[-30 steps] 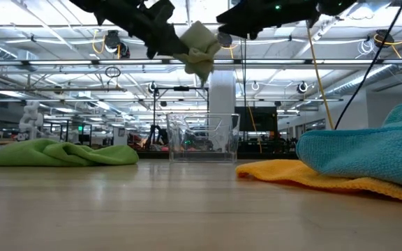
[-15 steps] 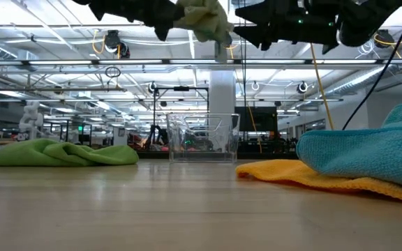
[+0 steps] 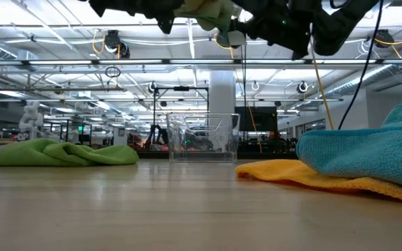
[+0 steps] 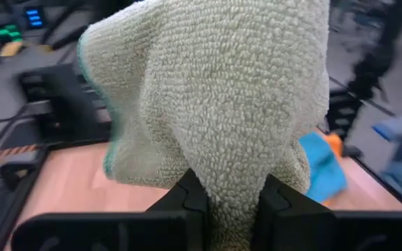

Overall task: Fold microfiber towels
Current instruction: Put the folded light green towel into the transparent bin

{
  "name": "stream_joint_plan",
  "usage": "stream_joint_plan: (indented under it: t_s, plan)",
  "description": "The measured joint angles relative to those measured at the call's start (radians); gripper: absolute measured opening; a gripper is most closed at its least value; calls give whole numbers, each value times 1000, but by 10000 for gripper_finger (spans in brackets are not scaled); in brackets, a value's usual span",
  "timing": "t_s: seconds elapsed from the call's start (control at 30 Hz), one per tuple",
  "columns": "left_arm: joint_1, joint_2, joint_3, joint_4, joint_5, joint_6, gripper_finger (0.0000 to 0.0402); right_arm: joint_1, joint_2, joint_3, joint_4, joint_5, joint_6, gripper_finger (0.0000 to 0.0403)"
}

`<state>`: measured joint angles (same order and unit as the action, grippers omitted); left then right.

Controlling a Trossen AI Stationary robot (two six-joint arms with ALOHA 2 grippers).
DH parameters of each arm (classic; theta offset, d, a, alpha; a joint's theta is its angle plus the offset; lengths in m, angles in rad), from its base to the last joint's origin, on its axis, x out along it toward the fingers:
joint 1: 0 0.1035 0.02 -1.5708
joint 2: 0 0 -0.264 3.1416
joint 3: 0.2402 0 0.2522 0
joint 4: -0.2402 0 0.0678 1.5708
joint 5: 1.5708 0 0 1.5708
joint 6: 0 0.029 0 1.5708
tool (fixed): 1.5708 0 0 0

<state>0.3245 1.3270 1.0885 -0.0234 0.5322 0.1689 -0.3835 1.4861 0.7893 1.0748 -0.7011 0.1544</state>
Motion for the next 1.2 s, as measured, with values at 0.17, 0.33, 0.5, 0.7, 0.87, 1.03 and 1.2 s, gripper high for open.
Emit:
stream_joint_plan:
  t_s: [0.17,0.33,0.5,0.7,0.87,1.03,1.2]
  plan:
    - [12,0,0,29,-50,-85,51,32,8,5,-5,26,-76,394]
    - [18,0,0,33,-200,-153,51,43,-3,4,-11,175,-94,394]
    - [9,0,0,34,-326,-197,51,59,-3,4,-26,303,-117,393]
    - [10,9,1,59,-359,-251,51,72,-3,4,-31,394,-170,390]
    - [4,37,2,86,-387,-270,51,72,-2,4,-28,442,-174,347]
    - [-4,59,2,115,-392,-280,51,72,-3,4,-23,481,-168,276]
    - [-6,62,2,108,-403,-280,51,64,-3,4,-27,494,-164,175]
